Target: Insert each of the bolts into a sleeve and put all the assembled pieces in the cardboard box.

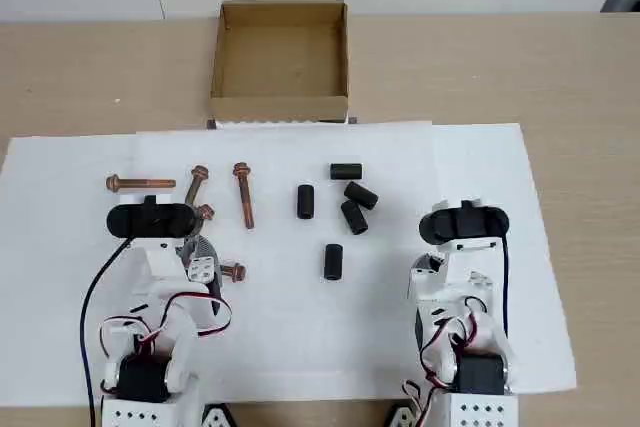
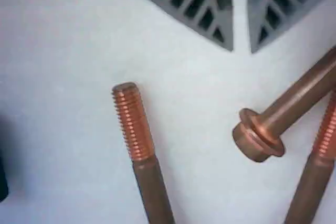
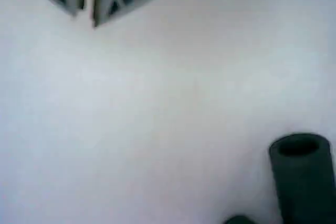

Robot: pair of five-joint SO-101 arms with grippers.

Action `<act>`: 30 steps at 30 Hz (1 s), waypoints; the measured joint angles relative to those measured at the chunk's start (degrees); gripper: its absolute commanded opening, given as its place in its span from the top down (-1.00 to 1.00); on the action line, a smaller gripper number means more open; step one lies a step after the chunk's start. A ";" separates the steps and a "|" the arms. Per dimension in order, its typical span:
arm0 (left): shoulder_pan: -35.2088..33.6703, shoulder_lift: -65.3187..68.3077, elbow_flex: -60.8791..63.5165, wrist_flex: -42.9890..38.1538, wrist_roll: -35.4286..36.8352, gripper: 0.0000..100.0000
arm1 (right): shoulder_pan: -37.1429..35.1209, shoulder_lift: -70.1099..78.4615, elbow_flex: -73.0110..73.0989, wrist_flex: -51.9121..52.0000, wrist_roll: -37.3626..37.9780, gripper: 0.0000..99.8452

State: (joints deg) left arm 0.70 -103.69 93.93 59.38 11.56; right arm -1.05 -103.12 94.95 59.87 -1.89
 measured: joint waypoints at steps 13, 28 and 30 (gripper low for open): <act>5.27 0.00 -6.24 -0.35 -3.08 0.98 | 0.00 0.00 0.00 0.00 0.00 0.99; 5.19 1.58 -29.01 14.77 -8.88 0.98 | 0.00 0.00 0.00 0.00 0.00 0.99; 3.87 5.98 -32.44 14.77 -8.97 0.98 | 0.00 0.00 0.00 0.00 0.00 0.99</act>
State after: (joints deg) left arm 4.57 -97.71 61.49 74.15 2.59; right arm -1.05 -103.12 94.95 59.87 -1.89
